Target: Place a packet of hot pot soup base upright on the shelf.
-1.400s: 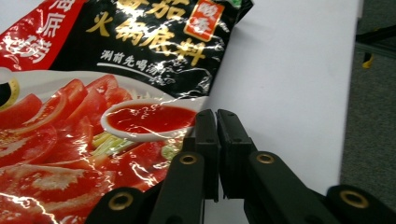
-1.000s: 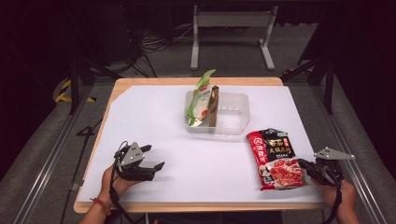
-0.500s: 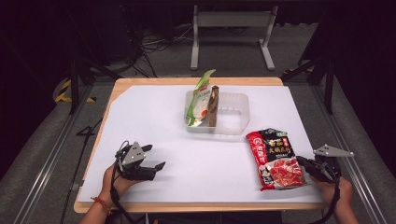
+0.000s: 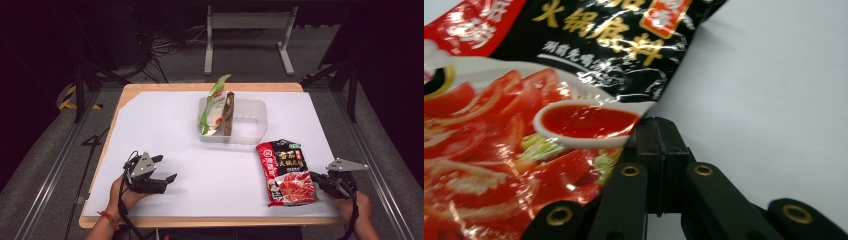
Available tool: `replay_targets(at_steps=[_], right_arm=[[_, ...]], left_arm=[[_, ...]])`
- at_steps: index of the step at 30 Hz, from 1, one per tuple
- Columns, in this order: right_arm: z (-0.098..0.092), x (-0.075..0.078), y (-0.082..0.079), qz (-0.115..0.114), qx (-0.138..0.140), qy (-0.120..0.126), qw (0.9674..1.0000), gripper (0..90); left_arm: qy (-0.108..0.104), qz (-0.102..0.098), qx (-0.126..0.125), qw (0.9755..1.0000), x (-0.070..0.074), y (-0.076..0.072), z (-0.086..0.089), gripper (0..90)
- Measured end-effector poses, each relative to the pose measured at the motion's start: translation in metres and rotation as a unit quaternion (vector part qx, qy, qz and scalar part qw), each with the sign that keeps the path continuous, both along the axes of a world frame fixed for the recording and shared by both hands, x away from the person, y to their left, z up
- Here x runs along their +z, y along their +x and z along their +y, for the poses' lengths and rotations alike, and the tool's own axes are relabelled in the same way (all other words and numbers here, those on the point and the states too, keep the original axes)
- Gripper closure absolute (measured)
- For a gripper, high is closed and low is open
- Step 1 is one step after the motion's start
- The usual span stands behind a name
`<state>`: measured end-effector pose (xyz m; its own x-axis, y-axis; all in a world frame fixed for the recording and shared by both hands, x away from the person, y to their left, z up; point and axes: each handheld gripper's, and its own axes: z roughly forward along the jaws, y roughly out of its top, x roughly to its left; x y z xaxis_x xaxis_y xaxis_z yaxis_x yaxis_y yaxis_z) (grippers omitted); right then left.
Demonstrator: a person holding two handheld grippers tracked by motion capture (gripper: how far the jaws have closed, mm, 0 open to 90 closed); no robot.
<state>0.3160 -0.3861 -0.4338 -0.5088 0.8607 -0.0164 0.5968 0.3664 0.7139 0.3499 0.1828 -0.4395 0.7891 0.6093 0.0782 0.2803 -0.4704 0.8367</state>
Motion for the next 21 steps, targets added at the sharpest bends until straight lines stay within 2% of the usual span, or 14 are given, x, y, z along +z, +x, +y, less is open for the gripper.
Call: replay_targets(at_steps=[3,5,10,21], right_arm=[[0.008,0.0,-0.002,-0.003,0.01,-0.016,0.9998,90.0],[0.012,0.0,-0.003,0.001,0.022,-0.014,0.9997,90.0],[0.024,0.001,-0.01,-0.002,0.054,-0.027,0.9982,90.0],[0.048,0.001,-0.018,-0.005,0.096,-0.04,0.9946,90.0]], left_arm=[[0.001,0.001,0.0,1.0,0.0,0.0,0.0,21.0],[0.003,0.0,0.0,1.0,0.0,-0.001,-0.001,21.0],[0.003,0.001,0.002,1.0,0.0,0.0,0.0,21.0],[0.006,0.0,0.0,1.0,0.0,0.0,-0.001,21.2]])
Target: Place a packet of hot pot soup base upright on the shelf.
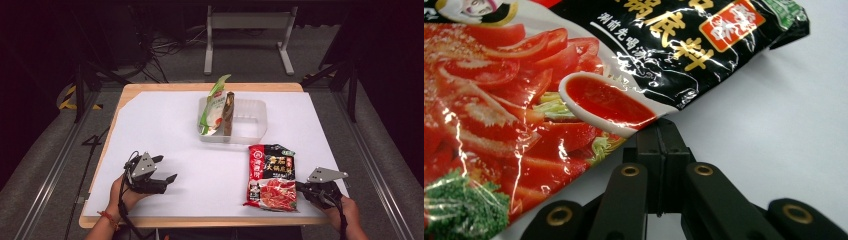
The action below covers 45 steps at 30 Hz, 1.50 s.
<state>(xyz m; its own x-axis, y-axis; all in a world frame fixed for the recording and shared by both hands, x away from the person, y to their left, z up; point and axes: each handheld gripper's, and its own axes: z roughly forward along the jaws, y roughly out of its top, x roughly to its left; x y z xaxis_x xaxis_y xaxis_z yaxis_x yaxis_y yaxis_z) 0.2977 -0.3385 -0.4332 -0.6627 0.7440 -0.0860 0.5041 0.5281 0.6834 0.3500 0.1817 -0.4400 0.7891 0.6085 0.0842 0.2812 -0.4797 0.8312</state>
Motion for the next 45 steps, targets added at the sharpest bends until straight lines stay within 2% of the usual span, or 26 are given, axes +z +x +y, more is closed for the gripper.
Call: replay_targets(at_steps=[6,11,16,23,30,35,37,39,45], right_arm=[[0.015,-0.001,-0.005,0.005,0.039,-0.006,0.9992,90.0],[0.021,-0.002,-0.008,0.006,0.054,-0.005,0.9985,89.9],[0.024,-0.002,-0.009,0.002,0.061,-0.009,0.9981,87.7],[0.019,-0.001,-0.008,0.003,0.062,-0.008,0.9981,82.5],[0.008,0.0,-0.007,0.01,0.061,0.012,0.998,78.0],[0.004,0.002,-0.007,0.007,0.054,0.018,0.9983,70.4],[0.002,0.003,-0.007,0.004,0.052,0.015,0.9985,62.2],[0.0,0.004,-0.006,0.005,0.051,0.018,0.9985,58.0],[-0.009,0.006,-0.004,0.003,0.037,0.051,0.998,43.6]], left_arm=[[0.001,-0.001,0.001,1.0,0.0,-0.001,0.0,21.0],[0.0,-0.001,0.0,1.0,0.0,0.0,0.0,21.0],[0.001,-0.001,0.0,1.0,0.0,-0.001,0.0,20.9],[0.002,-0.004,0.0,1.0,0.001,-0.001,0.001,21.0],[0.0,-0.006,0.002,1.0,0.001,-0.001,0.001,21.0],[0.003,-0.005,0.0,1.0,0.001,-0.001,0.0,20.9],[0.003,-0.008,-0.001,1.0,0.001,-0.002,0.0,21.0],[0.004,-0.011,0.001,0.9999,0.001,-0.002,0.0,20.9],[0.006,-0.011,0.0,0.9999,0.0,-0.002,-0.001,20.5]])
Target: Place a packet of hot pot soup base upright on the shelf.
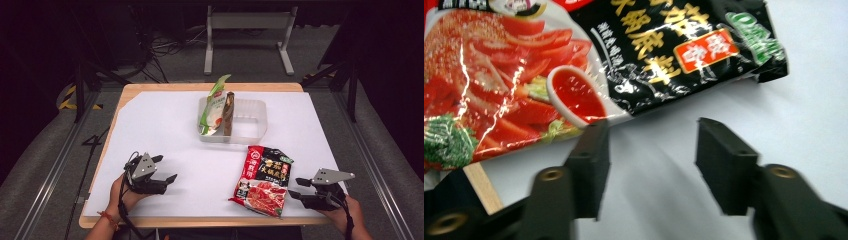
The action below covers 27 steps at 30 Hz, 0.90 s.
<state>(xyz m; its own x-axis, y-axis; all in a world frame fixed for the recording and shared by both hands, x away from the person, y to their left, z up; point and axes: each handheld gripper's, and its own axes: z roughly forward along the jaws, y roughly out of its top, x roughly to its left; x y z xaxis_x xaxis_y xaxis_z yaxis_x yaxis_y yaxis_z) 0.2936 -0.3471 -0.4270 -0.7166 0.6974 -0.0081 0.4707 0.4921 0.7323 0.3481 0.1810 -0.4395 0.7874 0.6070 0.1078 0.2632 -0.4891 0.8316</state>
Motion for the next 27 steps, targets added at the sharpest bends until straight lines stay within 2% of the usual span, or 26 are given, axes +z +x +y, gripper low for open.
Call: replay_targets(at_steps=[2,9,12,14,17,20,22,24,27], right_arm=[[-0.002,0.001,0.001,-0.002,-0.004,0.007,1.0,37.0],[-0.001,0.001,0.005,-0.014,-0.003,0.009,0.9999,32.5],[0.0,0.002,0.006,-0.024,-0.008,0.008,0.9996,26.7],[-0.001,0.004,0.007,-0.028,-0.015,0.015,0.9994,27.9],[-0.003,0.006,0.01,-0.028,-0.024,0.028,0.9989,26.9],[-0.005,0.007,0.014,-0.017,-0.032,0.04,0.9985,23.0],[-0.005,0.01,0.016,-0.018,-0.03,0.045,0.9984,17.3],[-0.002,0.014,0.017,-0.025,-0.032,0.036,0.9985,12.2],[0.004,0.018,0.018,-0.026,-0.019,0.026,0.9992,10.0]], left_arm=[[0.002,-0.002,0.001,1.0,0.0,-0.001,-0.001,20.5],[0.006,-0.006,-0.002,1.0,0.0,-0.002,-0.001,19.5],[0.004,-0.007,-0.001,1.0,0.0,-0.002,-0.001,19.3],[0.005,-0.008,0.0,1.0,0.0,-0.002,-0.001,19.3],[0.006,-0.007,-0.001,1.0,0.0,-0.002,-0.002,19.3],[0.006,-0.007,-0.001,1.0,0.0,-0.002,-0.002,19.2],[0.006,-0.008,-0.002,0.9999,0.0,-0.003,-0.002,19.2],[0.007,-0.008,-0.003,0.9999,0.0,-0.003,-0.002,19.2],[0.007,-0.007,-0.002,0.9999,0.0,-0.003,-0.002,19.2]])
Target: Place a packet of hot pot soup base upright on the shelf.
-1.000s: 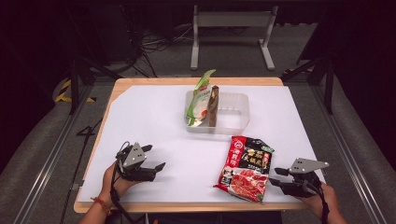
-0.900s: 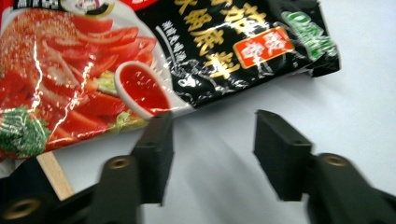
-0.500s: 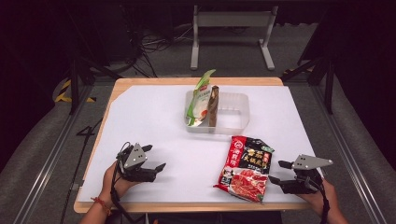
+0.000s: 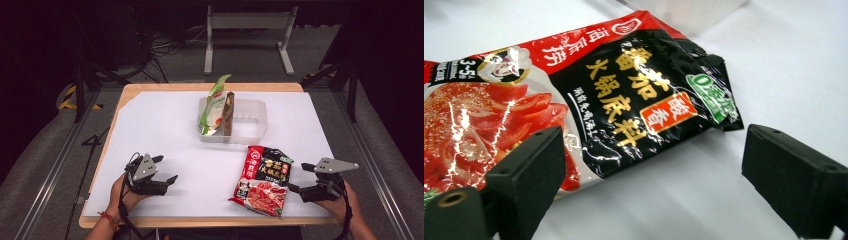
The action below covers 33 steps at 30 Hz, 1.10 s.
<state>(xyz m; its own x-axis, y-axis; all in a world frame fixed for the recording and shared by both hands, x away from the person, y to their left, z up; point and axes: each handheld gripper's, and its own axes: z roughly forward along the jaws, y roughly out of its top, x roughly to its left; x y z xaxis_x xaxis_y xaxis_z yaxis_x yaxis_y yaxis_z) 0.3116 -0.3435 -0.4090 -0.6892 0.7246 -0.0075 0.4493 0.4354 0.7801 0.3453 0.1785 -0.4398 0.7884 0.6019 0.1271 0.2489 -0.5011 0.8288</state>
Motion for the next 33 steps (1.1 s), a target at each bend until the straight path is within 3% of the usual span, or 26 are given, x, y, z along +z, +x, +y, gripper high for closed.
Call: replay_targets(at_steps=[3,7,10,16,23,33], right_arm=[[0.004,0.003,0.006,-0.006,0.012,-0.016,0.9998,8.7],[0.004,0.004,0.017,-0.013,0.007,-0.03,0.9994,12.5],[0.001,0.003,0.029,-0.005,-0.006,-0.01,0.9999,15.8],[-0.003,-0.005,0.055,0.03,-0.033,0.002,0.999,17.7],[0.0,-0.014,0.078,0.076,-0.044,0.042,0.9953,20.3],[0.012,-0.025,0.094,0.112,-0.045,0.082,0.9893,23.3]], left_arm=[[0.001,0.002,0.001,1.0,0.0,0.0,-0.001,19.2],[0.004,0.002,-0.001,1.0,-0.001,0.001,-0.003,19.2],[0.005,0.003,-0.001,1.0,-0.002,0.002,-0.003,19.3],[0.007,0.003,-0.001,1.0,-0.002,0.001,-0.003,19.2],[0.01,0.003,-0.003,0.9999,-0.003,0.001,-0.005,19.2],[0.013,0.005,-0.004,0.9999,-0.003,0.001,-0.006,19.1]])
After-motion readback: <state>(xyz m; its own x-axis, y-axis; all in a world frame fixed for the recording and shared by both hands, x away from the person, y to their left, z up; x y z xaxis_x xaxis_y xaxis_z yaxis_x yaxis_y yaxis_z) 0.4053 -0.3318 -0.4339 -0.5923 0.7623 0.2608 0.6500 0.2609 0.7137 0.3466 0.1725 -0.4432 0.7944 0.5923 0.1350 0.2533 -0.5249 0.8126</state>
